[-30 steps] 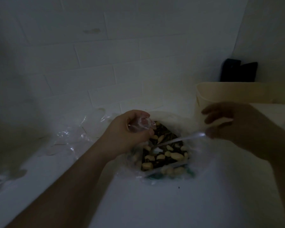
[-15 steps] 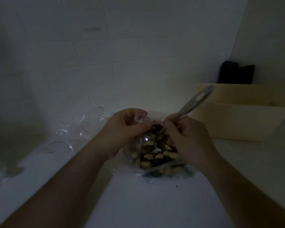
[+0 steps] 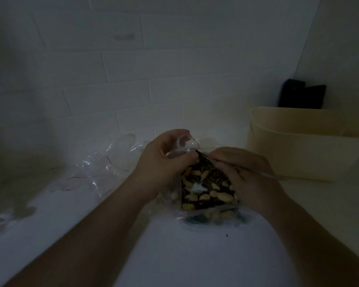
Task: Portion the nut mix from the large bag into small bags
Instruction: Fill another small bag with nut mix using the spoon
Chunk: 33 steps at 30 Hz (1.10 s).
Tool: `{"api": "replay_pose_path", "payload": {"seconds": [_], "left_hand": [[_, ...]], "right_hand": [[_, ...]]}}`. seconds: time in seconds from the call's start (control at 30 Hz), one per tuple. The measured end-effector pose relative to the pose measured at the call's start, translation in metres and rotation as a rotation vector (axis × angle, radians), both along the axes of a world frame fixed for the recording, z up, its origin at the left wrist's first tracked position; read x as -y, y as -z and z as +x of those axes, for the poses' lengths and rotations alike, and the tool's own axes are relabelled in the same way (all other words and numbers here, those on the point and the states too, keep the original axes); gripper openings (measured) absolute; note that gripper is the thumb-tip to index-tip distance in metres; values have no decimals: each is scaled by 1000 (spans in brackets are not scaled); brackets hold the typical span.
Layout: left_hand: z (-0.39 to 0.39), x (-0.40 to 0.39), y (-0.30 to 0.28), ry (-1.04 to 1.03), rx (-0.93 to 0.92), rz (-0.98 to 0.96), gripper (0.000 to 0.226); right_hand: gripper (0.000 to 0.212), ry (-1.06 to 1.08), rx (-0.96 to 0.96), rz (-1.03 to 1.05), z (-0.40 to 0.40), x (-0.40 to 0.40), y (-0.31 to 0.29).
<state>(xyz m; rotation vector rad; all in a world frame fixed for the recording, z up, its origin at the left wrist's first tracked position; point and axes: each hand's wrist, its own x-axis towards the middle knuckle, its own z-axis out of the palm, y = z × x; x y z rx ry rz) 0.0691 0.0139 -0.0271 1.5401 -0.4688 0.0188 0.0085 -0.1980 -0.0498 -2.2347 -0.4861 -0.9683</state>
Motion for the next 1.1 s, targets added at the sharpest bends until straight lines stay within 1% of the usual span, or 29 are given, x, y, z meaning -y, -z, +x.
{"api": "replay_pose_path", "payload": {"seconds": [0.1,0.2,0.27,0.33,0.4,0.47,0.5,0.57,0.67,0.73,0.8,0.9,0.93,1.0,1.1], "left_hand": [[0,1,1,-22,-26,9,44],[1,1,2,-49,-37,15,44],[1,2,2,-59,-36,23,43],[1,2,2,-58,-44,28,43],[2,3,3,-58,-61,29,46],[4,3,5,-70,-78,26,45],[5,3,6,-72,-83,25,41],[7,2,7,-73,-84,34,36],[8,0,5,-100,-59,69,41],[9,-3,3,-112,-54,87,39],[9,-6,-1,-98,-97,110,32],[7,-9,-6,-41,-156,249,21],[5,-10,-6,-17,-169,295,18],[3,-9,-8,16,-182,346,11],[-1,-7,-13,31,-211,320,7]], "right_hand": [[23,-10,27,-1,4,5,2],[16,19,50,28,6,8,3],[20,53,-6,-27,7,6,3],[23,20,-73,-99,10,5,3],[20,-23,-155,-40,10,2,2],[20,10,-95,-68,6,-3,-1],[21,17,-95,-69,5,-3,-2],[28,45,-135,-61,3,-2,-7],[41,106,-137,-117,1,-2,-11],[40,154,-110,-131,2,1,-11],[37,213,-114,-159,1,4,-13],[25,291,-120,-262,-2,5,-18],[23,304,-136,-257,-4,3,-21],[24,283,-152,-199,-7,0,-25],[24,277,-166,-200,-10,-9,-28]]}}
